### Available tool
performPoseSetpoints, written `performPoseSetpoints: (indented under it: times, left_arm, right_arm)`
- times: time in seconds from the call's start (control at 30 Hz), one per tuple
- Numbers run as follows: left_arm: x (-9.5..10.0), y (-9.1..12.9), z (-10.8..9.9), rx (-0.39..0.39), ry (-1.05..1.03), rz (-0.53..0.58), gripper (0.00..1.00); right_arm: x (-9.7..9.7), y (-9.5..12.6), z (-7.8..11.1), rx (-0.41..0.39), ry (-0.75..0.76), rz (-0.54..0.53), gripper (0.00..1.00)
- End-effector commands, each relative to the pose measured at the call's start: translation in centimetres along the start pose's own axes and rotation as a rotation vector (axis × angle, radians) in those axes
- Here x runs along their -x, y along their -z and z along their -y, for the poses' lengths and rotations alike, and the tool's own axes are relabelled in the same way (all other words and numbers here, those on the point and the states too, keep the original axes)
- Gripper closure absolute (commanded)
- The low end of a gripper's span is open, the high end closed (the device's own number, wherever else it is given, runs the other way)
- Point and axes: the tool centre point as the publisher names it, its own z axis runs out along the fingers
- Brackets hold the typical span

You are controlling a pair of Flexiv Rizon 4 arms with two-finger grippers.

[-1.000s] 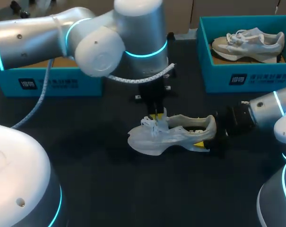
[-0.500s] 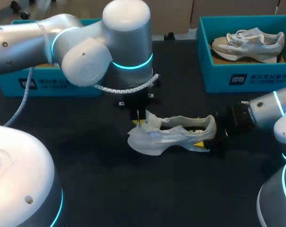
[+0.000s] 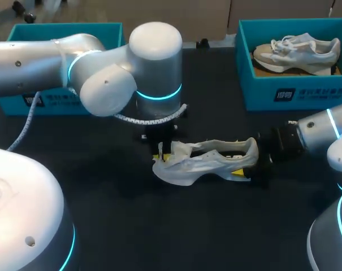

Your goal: Take the shoe out of the shoebox, open the shoe tongue, remove and reinsert the insole, then place the shoe into the shoebox

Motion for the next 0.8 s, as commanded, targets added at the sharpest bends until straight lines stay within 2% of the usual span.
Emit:
performPoseSetpoints:
  times: [0.03,0.23,0.33,0.4,0.8]
  left_arm:
    - [-0.1,-1.3,0.0,0.008,0.011,0.001,0.72]
    - [0.1,-1.1,-0.4,0.006,0.024,0.004,0.48]
    - [0.4,-0.3,-0.5,-0.012,0.026,-0.01,0.13]
    - [0.3,0.6,-0.6,-0.025,0.022,-0.019,0.0]
    - [-0.9,4.9,-1.1,-0.073,-0.062,-0.092,0.0]
  right_arm:
    - [-0.3,-0.6,0.2,-0.004,0.0,0.001,1.0]
    - [-0.3,-0.6,0.2,-0.004,0.0,0.001,1.0]
    - [-0.3,-0.6,0.2,-0.004,0.0,0.001,1.0]
    - [-0.3,-0.6,0.2,-0.004,0.0,0.001,1.0]
    - [-0.3,-0.6,0.2,-0.004,0.0,0.001,1.0]
